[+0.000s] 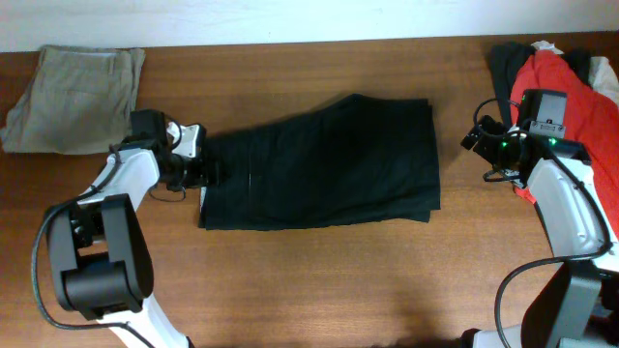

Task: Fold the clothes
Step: 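Grasp the shorts' left edge with the left gripper and lift it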

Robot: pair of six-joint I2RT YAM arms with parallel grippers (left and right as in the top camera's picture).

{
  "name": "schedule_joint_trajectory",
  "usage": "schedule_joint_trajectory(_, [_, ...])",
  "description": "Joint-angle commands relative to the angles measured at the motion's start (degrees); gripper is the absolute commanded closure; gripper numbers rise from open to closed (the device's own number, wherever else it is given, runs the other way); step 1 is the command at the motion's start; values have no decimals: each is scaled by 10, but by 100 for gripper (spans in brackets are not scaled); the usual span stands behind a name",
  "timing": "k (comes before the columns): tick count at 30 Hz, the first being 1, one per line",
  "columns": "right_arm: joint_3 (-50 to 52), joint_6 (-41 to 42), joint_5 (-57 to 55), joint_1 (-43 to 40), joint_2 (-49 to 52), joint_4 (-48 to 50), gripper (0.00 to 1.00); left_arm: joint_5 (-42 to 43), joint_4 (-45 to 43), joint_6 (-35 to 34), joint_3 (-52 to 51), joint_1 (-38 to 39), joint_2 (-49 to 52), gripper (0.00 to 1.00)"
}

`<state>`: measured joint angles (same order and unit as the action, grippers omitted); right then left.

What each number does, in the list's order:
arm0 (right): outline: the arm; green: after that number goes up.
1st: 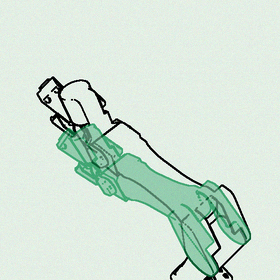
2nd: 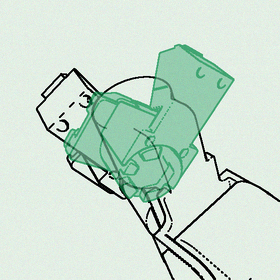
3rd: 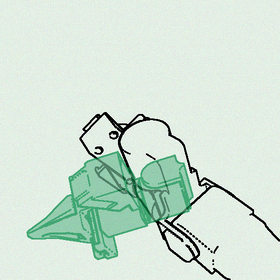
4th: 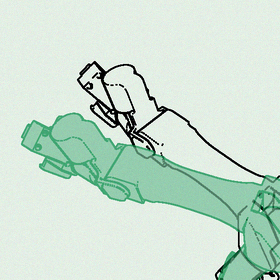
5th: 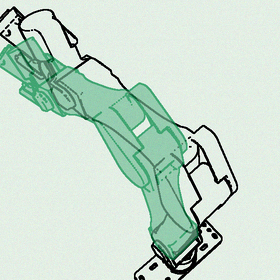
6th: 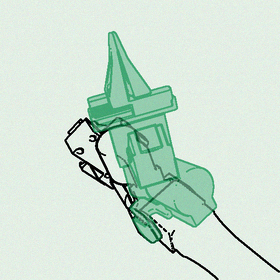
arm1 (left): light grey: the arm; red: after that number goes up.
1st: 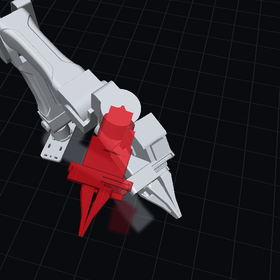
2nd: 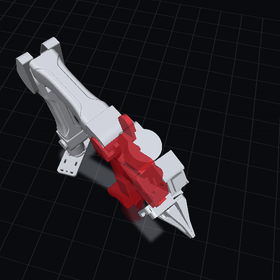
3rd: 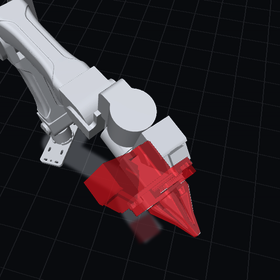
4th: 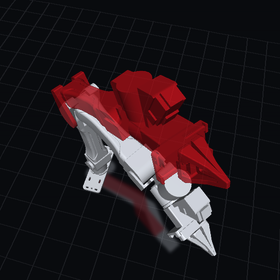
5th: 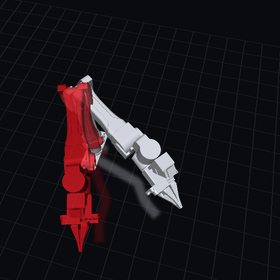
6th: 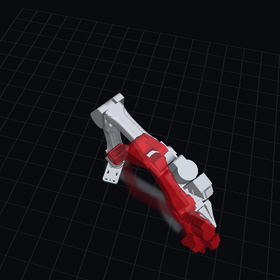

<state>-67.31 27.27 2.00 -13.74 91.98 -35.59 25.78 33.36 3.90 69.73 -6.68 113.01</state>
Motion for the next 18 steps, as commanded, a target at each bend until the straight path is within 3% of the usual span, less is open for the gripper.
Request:
schedule_joint_trajectory(1, [1,7,-5,-2,-5,0,1,-5,11,0,-43,26,51,20])
schedule_joint_trajectory(3, [1,7,-5,-2,-5,0,1,-5,9,1,-43,26,51,32])
schedule_joint_trajectory(5, [1,7,-5,-2,-5,0,1,-24,7,0,-43,26,51,51])
schedule_joint_trajectory(9, [1,7,-5,-2,-5,0,1,-94,21,-10,-35,25,50,99])
schedule_joint_trajectory(14, [1,7,-5,-2,-5,0,1,-215,103,-59,31,12,50,99])
schedule_joint_trajectory(18, [1,7,-5,-2,-5,0,1,-224,212,-63,151,-25,50,99])
